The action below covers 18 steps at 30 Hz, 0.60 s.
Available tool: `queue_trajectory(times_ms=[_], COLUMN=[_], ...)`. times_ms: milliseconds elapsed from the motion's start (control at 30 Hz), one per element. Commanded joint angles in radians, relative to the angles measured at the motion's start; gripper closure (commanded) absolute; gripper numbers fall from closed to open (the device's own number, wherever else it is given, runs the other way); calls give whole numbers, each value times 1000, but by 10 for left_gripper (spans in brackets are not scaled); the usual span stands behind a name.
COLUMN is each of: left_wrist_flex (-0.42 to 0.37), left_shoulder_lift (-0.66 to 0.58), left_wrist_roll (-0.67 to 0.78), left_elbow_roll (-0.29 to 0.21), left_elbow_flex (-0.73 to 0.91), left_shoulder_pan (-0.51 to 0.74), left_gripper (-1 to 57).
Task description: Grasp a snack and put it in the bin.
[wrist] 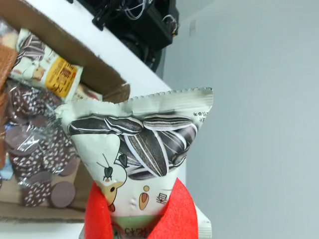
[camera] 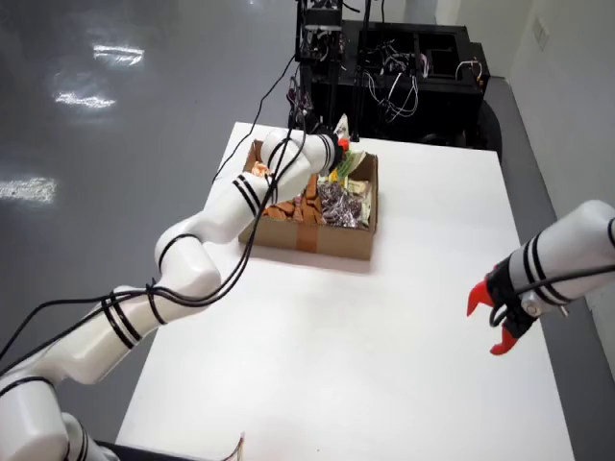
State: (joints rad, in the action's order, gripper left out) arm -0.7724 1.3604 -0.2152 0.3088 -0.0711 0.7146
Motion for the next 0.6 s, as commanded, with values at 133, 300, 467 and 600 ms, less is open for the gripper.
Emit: queue_trajectory(times_ms=[133, 300, 467, 600], left_wrist_flex=[27, 19, 5, -12], left_shoulder_lift=[-3, -5, -6, -3], left_wrist_roll=[-4, -25, -32, -31], left_elbow_roll=[-8, -18, -22, -21], left_elbow_flex=[-1, 0, -1, -8], left_shoulder_pan=[-23, -30, -32, -31], left_gripper=[386, 215, 150, 132])
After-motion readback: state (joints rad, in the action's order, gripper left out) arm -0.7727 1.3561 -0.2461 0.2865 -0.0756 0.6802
